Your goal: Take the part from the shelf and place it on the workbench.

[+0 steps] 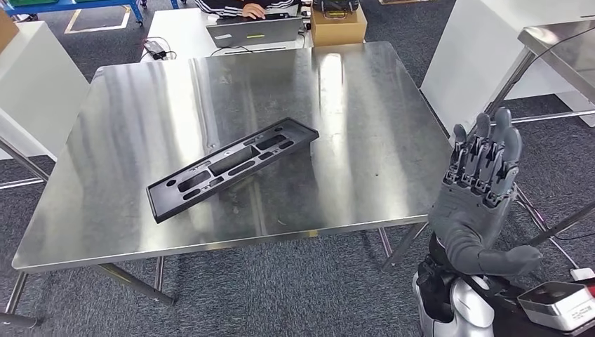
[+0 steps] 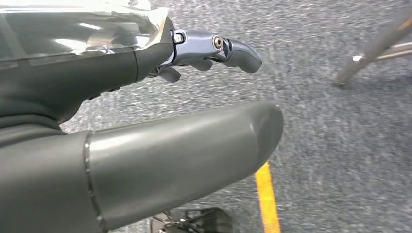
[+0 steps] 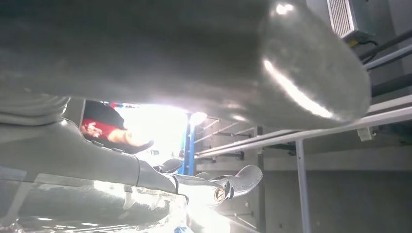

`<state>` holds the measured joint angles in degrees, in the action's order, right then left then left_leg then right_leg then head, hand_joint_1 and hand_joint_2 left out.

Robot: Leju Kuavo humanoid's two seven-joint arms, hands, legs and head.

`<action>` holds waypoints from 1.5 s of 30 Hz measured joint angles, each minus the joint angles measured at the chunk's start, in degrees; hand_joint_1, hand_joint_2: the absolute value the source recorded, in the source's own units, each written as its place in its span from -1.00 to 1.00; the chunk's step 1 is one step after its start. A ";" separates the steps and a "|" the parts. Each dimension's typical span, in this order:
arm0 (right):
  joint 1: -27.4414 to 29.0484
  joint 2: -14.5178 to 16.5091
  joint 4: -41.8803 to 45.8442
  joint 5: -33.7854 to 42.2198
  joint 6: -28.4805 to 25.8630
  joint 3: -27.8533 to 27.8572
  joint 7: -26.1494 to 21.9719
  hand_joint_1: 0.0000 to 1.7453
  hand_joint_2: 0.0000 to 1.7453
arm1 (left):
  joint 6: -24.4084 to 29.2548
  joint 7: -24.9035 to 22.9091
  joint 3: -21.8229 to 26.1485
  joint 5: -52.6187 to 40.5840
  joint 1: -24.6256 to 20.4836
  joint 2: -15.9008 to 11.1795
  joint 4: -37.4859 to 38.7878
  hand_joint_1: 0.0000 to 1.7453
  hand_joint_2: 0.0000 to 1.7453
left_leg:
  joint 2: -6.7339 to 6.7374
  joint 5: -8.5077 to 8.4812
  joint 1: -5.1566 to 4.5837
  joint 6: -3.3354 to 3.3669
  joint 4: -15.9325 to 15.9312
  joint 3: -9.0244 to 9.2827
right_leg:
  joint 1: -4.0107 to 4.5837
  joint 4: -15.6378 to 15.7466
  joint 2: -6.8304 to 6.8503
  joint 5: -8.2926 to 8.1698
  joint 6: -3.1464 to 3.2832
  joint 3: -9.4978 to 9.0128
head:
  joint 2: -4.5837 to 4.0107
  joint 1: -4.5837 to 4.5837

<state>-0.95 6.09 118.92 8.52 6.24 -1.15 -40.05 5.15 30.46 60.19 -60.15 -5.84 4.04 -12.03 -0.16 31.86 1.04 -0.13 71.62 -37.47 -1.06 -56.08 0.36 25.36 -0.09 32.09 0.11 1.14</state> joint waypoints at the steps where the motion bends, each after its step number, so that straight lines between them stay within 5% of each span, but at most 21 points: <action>1: 0.06 0.04 -0.04 0.02 0.16 0.06 0.00 -1.00 -1.00 | 0.07 -0.32 0.00 -0.05 0.00 0.00 0.01 -1.00 -1.00 | -0.01 -1.36 0.11 0.12 -3.73 2.94 | -0.01 -0.25 -0.01 -0.30 -0.26 0.55 | 0.00 -0.01; 3: 0.09 0.16 -0.07 -0.03 0.34 0.21 0.00 -1.00 -1.00 | 0.19 -0.96 0.00 -0.22 -0.02 0.01 0.01 -1.00 -1.00 | -0.11 -2.18 0.04 0.52 -11.76 8.50 | 0.19 -0.65 -0.02 -0.93 -0.94 1.36 | 0.00 0.04; 4: 0.09 0.23 -0.08 -0.08 0.38 0.28 -0.01 -1.00 -1.00 | 0.22 -1.19 0.00 -0.32 0.00 0.05 0.02 -1.00 -1.00 | -0.19 -2.00 -0.13 0.77 -14.02 9.85 | 0.26 -0.71 0.00 -1.29 -1.38 1.54 | 0.00 0.09; 7: 0.11 0.38 -0.10 -0.23 0.42 0.57 -0.01 -1.00 -1.00 | 0.27 -1.76 0.00 -0.49 0.20 0.23 0.08 -1.00 -1.00 | -0.10 -2.81 -0.56 1.94 -15.27 9.37 | 0.21 -0.65 0.04 -2.19 -2.63 2.03 | 0.00 0.20; 9: 0.21 0.40 -0.15 -0.28 0.42 0.85 -0.01 -1.00 -1.00 | 0.32 -2.63 -0.01 -0.81 0.21 0.40 0.14 -1.00 -1.00 | 0.23 -4.14 -0.51 2.99 -15.66 8.24 | 0.25 -3.28 -0.07 0.36 -2.43 3.49 | 0.00 0.28; 11: 0.58 0.41 -0.19 -0.32 0.42 1.08 -0.01 -1.00 -1.00 | 0.42 -3.85 -0.01 -1.26 0.22 0.51 0.19 -1.00 -1.00 | 0.42 -5.40 -0.55 3.53 -15.71 6.79 | 0.21 -10.13 -0.16 5.51 -1.61 5.79 | 0.00 0.38; 13: 1.19 0.43 -0.21 -0.50 0.42 1.32 -0.01 -1.00 -1.00 | 0.21 -4.49 -0.01 -1.73 0.29 0.61 0.25 -1.00 -1.00 | 0.56 -6.73 -0.68 3.61 -15.61 5.10 | 0.19 -16.49 -0.18 8.31 -1.76 6.79 | 0.00 0.39; 15: 1.88 0.58 -0.17 -0.98 0.42 1.68 -0.01 -1.00 -1.00 | -0.50 -4.14 -0.10 -2.28 0.38 0.83 0.28 -1.00 -1.00 | 0.62 -8.04 -0.75 3.47 -15.49 3.43 | 0.17 -15.70 -0.18 6.87 -2.84 4.17 | 0.00 0.39; 17: 2.52 0.88 0.13 -1.59 0.41 2.08 -0.01 -1.00 -1.00 | -1.21 -3.42 -0.22 -2.75 0.43 1.14 0.29 -1.00 -1.00 | 0.60 -9.19 -0.87 3.08 -15.29 2.06 | 0.26 -7.36 -0.18 4.80 -3.36 -2.05 | 0.00 0.40; 19: 3.01 1.23 0.65 -2.04 0.38 2.35 -0.02 -1.00 -1.00 | -1.62 -2.93 -0.28 -3.05 0.43 1.35 0.29 -1.00 -1.00 | 0.65 -10.24 -1.03 2.54 -15.19 1.32 | 0.65 0.15 -0.20 4.77 -2.86 -6.60 | 0.00 0.35; 20: 3.25 1.37 0.87 -2.19 0.35 2.44 -0.03 -1.00 -1.00 | -1.77 -2.82 -0.31 -3.11 0.42 1.39 0.29 -1.00 -1.00 | 0.68 -10.75 -1.09 2.27 -15.24 1.14 | 0.88 1.66 -0.22 5.02 -2.54 -7.21 | 0.00 0.31; 23: 3.84 1.70 1.22 -2.33 0.30 2.66 -0.05 -1.00 -1.00 | -2.02 -2.70 -0.37 -3.19 0.53 1.35 0.29 -1.00 -1.00 | 0.54 -10.43 -0.89 1.36 -14.71 0.45 | 0.37 1.71 -0.12 4.02 -1.35 -6.02 | 0.00 0.19; 26: 4.05 2.00 1.26 -2.54 0.16 2.72 -0.04 -1.00 -1.00 | -2.03 -2.69 -0.51 -3.19 0.60 1.33 0.29 -1.00 -1.00 | 0.27 -2.60 -0.47 0.41 -7.32 -1.61 | -0.01 1.49 0.13 2.39 0.07 -4.54 | 0.00 -0.05; 28: 4.17 2.05 1.25 -2.89 -0.18 2.72 -0.04 -1.00 -1.00 | -2.02 -2.70 -0.58 -3.19 0.56 1.34 0.29 -1.00 -1.00 | 0.25 1.05 -0.24 -0.03 -0.58 -2.54 | 0.10 0.97 0.22 1.35 0.18 -2.97 | 0.00 -0.11; 30: 4.19 2.03 1.13 -3.05 -0.93 2.67 -0.03 -1.00 -1.00 | -1.96 -2.81 -0.62 -3.17 0.50 1.34 0.29 -1.00 -1.00 | 0.26 -0.46 0.06 -0.26 0.50 -0.81 | 0.07 0.07 0.22 0.44 -0.13 -0.86 | 0.00 -0.13; 32: 4.03 1.78 0.67 -3.05 -2.06 2.45 0.05 -1.00 -1.00 | -1.70 -3.17 -0.65 -3.08 0.30 1.38 0.29 -1.00 -1.00 | 0.22 -2.74 0.37 -0.30 -5.21 4.04 | 0.00 -1.02 0.20 -0.27 -0.63 1.18 | 0.00 -0.15; 35: 3.29 0.98 -0.68 -3.09 -3.76 1.85 0.82 -1.00 -1.00 | -0.70 -3.80 -0.66 -2.87 -0.05 1.57 0.29 -1.00 -1.00 | -0.23 -1.70 -0.05 0.13 -12.90 8.67 | 0.16 -1.85 0.32 -1.33 -1.94 2.66 | 0.00 -0.09; 38: 2.87 0.10 -2.24 -3.29 -4.65 1.32 1.67 -1.00 -1.00 | 0.02 -4.10 -0.64 -2.76 0.02 1.90 0.32 -1.00 -1.00 | -0.12 -2.88 -0.49 1.90 -13.73 7.88 | 0.13 -2.11 0.37 -1.70 -3.13 3.23 | 0.00 -0.06; 40: 2.78 -0.58 -3.32 -3.91 -5.31 1.05 2.91 -1.00 -1.00 | 0.27 -4.25 -0.61 -2.54 0.00 2.06 0.34 -1.00 -1.00 | 0.17 -4.34 -0.49 3.16 -14.08 6.59 | 0.05 -5.42 0.20 1.69 -2.81 4.76 | 0.00 0.12; 43: 2.80 -1.68 -5.70 -5.21 -6.20 0.58 4.89 -1.00 -1.00 | 0.31 -4.26 -0.55 -2.24 -0.01 2.12 0.34 -1.00 -1.00 | 0.33 -6.69 -0.75 3.69 -14.01 3.72 | -0.05 -16.04 0.02 8.12 -2.51 7.34 | 0.00 0.28; 45: 2.83 -2.21 -6.96 -5.58 -6.47 0.40 5.34 -1.00 -1.00 | 0.28 -4.22 -0.52 -2.23 0.02 2.25 0.34 -1.00 -1.00 | 0.36 -8.31 -0.86 3.60 -13.95 1.62 | -0.02 -18.30 -0.01 7.66 -3.49 5.91 | 0.00 0.28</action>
<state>1.88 3.88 111.96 2.93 -0.22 -0.75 -34.71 5.44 26.24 59.67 -62.38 -5.82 6.28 -11.69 0.20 23.55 0.17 3.47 57.67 -35.85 -1.09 -74.38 0.35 33.01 -3.58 37.99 0.11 1.43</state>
